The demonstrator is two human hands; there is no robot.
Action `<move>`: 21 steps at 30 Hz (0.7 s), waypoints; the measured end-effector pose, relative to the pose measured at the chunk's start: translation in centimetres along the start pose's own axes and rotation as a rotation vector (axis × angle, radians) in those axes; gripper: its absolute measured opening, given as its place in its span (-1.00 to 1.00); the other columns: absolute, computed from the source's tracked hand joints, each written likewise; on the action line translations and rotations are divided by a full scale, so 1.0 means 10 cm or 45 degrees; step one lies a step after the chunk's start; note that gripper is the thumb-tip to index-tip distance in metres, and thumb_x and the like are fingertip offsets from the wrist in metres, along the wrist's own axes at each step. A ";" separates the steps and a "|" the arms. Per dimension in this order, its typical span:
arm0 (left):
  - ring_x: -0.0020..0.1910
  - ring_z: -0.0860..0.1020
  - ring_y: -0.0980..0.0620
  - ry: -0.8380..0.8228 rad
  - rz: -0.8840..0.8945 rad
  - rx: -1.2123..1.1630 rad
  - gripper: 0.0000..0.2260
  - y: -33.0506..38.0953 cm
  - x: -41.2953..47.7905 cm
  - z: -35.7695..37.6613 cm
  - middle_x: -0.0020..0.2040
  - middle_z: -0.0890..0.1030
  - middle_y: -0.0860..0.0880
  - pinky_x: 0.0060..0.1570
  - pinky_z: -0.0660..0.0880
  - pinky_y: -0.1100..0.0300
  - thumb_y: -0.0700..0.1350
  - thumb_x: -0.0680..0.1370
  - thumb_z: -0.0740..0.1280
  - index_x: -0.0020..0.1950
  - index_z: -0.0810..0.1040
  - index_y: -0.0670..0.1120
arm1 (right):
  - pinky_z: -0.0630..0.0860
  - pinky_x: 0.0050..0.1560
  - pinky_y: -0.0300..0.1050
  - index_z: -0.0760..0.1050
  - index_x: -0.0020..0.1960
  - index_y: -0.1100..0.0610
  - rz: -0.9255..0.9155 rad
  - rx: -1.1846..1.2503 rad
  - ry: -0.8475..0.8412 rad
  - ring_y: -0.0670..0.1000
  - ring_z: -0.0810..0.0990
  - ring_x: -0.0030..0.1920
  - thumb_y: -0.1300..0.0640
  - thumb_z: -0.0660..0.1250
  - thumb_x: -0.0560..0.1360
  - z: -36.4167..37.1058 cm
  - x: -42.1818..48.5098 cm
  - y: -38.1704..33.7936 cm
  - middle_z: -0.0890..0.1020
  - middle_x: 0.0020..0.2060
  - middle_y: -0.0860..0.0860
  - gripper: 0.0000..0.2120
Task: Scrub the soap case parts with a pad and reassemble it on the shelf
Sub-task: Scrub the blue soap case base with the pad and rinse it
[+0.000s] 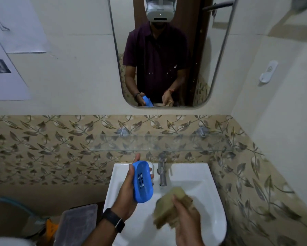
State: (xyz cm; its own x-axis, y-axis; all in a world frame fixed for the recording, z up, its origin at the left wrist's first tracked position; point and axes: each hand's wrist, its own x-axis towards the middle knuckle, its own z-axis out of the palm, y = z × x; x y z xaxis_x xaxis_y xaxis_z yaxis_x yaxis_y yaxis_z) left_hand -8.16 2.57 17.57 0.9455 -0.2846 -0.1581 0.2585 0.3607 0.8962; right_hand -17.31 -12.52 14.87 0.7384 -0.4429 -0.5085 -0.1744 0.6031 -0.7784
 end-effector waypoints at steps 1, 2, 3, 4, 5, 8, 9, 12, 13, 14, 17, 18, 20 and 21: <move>0.28 0.62 -0.13 -0.007 -0.028 0.039 -0.47 0.01 0.01 0.02 0.37 0.61 -0.10 0.14 0.61 0.05 0.26 0.56 0.10 0.52 0.37 0.20 | 0.58 -0.07 0.07 0.67 0.10 0.20 -0.198 -0.076 -0.039 0.21 0.71 -0.06 0.32 0.45 0.46 0.02 0.02 -0.10 0.74 -0.06 0.19 -0.78; 0.22 0.65 -0.11 -0.015 -0.060 0.076 -0.45 0.03 0.02 0.08 0.29 0.66 -0.08 0.10 0.64 0.06 0.29 0.55 0.10 0.51 0.40 0.18 | 0.61 -0.18 -0.05 0.69 0.08 0.08 -0.378 -0.178 -0.112 0.05 0.73 -0.15 0.29 0.48 0.45 0.10 0.03 -0.21 0.77 -0.12 0.06 -0.77; 0.18 0.68 -0.08 -0.037 -0.088 0.110 -0.44 0.03 0.01 0.13 0.23 0.70 -0.06 0.07 0.65 0.07 0.31 0.54 0.10 0.49 0.42 0.16 | 0.60 -0.28 -0.19 0.71 0.05 0.00 -0.513 -0.289 -0.205 -0.09 0.71 -0.24 0.26 0.50 0.45 0.22 0.03 -0.31 0.77 -0.17 -0.02 -0.76; 0.17 0.68 -0.05 -0.078 -0.106 0.131 -0.45 0.03 0.01 0.20 0.22 0.70 -0.04 0.05 0.65 0.08 0.32 0.56 0.09 0.49 0.43 0.16 | 0.59 -0.30 -0.30 0.71 0.04 -0.03 -0.637 -0.397 -0.291 -0.17 0.70 -0.27 0.24 0.51 0.45 0.35 0.01 -0.39 0.76 -0.20 -0.07 -0.76; 0.22 0.66 -0.02 -0.122 -0.108 0.137 -0.47 0.03 0.01 0.26 0.27 0.68 -0.01 0.07 0.64 0.09 0.32 0.59 0.06 0.50 0.41 0.18 | 0.59 -0.24 -0.35 0.71 0.05 -0.04 -0.755 -0.506 -0.357 -0.21 0.70 -0.21 0.21 0.51 0.45 0.47 0.00 -0.44 0.76 -0.18 -0.11 -0.77; 0.35 0.57 -0.03 -0.111 -0.104 0.061 -0.52 0.10 0.06 0.36 0.38 0.60 0.09 0.17 0.60 0.05 0.33 0.61 0.05 0.48 0.40 0.29 | 0.60 -0.09 -0.30 0.70 0.02 -0.05 -1.039 -0.818 -0.496 -0.17 0.67 -0.09 0.14 0.47 0.48 0.60 -0.05 -0.43 0.68 -0.15 -0.18 -0.84; 0.35 0.58 -0.02 -0.095 -0.100 0.034 -0.53 0.13 0.08 0.36 0.35 0.62 0.14 0.17 0.60 0.05 0.34 0.60 0.06 0.47 0.42 0.31 | 0.59 -0.13 -0.29 0.68 -0.02 -0.05 -1.088 -0.921 -0.550 -0.15 0.65 -0.13 0.13 0.44 0.49 0.56 -0.04 -0.40 0.64 -0.20 -0.19 -0.88; 0.32 0.60 -0.06 -0.077 -0.096 -0.032 -0.52 0.13 0.11 0.31 0.33 0.64 0.10 0.17 0.61 0.02 0.33 0.61 0.03 0.46 0.43 0.28 | 0.51 -0.14 -0.48 0.67 0.04 -0.08 -1.124 -1.148 -0.517 -0.22 0.62 -0.14 0.16 0.46 0.45 0.48 0.01 -0.37 0.62 -0.19 -0.24 -0.78; 0.34 0.59 -0.10 -0.076 -0.094 -0.048 -0.51 0.10 0.10 0.30 0.36 0.62 0.03 0.18 0.60 -0.02 0.34 0.61 0.02 0.48 0.43 0.26 | 0.49 -0.15 -0.51 0.68 0.04 -0.07 -1.111 -1.140 -0.416 -0.25 0.62 -0.13 0.14 0.48 0.45 0.53 0.03 -0.39 0.64 -0.19 -0.23 -0.80; 0.35 0.57 -0.13 -0.073 -0.092 -0.054 -0.50 0.07 0.09 0.31 0.38 0.60 -0.03 0.20 0.59 -0.06 0.34 0.61 0.01 0.48 0.42 0.25 | 0.49 -0.19 -0.50 0.69 0.00 -0.06 -1.089 -1.079 -0.305 -0.25 0.62 -0.14 0.10 0.50 0.45 0.60 0.04 -0.42 0.65 -0.23 -0.21 -0.86; 0.36 0.56 -0.15 -0.058 -0.076 -0.074 -0.48 0.07 0.09 0.32 0.40 0.58 -0.10 0.19 0.59 -0.05 0.36 0.62 0.00 0.50 0.41 0.23 | 0.52 -0.25 -0.40 0.66 -0.10 -0.03 -1.101 -0.936 -0.183 -0.21 0.62 -0.18 0.04 0.47 0.47 0.83 -0.03 -0.48 0.64 -0.28 -0.15 -0.97; 0.36 0.57 -0.15 -0.051 -0.067 -0.086 -0.48 0.11 0.10 0.31 0.38 0.59 -0.10 0.18 0.60 -0.02 0.36 0.62 0.00 0.49 0.42 0.22 | 0.56 -0.24 -0.34 0.66 -0.08 -0.02 -1.126 -0.969 -0.285 -0.20 0.62 -0.17 0.06 0.46 0.47 0.85 -0.04 -0.48 0.63 -0.26 -0.13 -0.96; 0.32 0.59 -0.14 -0.016 -0.043 -0.090 -0.48 0.20 0.12 0.26 0.35 0.62 -0.09 0.18 0.61 -0.01 0.36 0.62 0.02 0.46 0.46 0.21 | 0.63 -0.25 -0.20 0.66 -0.03 -0.02 -1.067 -1.103 -0.524 -0.14 0.65 -0.23 0.09 0.44 0.46 0.81 -0.08 -0.44 0.63 -0.24 -0.12 -0.90; 0.30 0.61 -0.13 0.000 -0.027 -0.088 -0.49 0.24 0.13 0.23 0.33 0.64 -0.08 0.16 0.62 -0.01 0.36 0.61 0.02 0.45 0.48 0.22 | 0.65 -0.31 -0.15 0.67 -0.05 -0.02 -0.993 -1.189 -0.559 -0.11 0.66 -0.30 0.12 0.42 0.46 0.77 -0.09 -0.43 0.63 -0.25 -0.10 -0.89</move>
State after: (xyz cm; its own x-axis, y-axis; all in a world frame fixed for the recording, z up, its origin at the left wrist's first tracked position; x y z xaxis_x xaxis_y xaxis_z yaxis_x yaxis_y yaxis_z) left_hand -6.74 0.97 20.46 0.9397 -0.2928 -0.1768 0.2915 0.4151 0.8618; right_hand -12.15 -9.61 21.51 0.9704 -0.1048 0.2174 0.1417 -0.4819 -0.8647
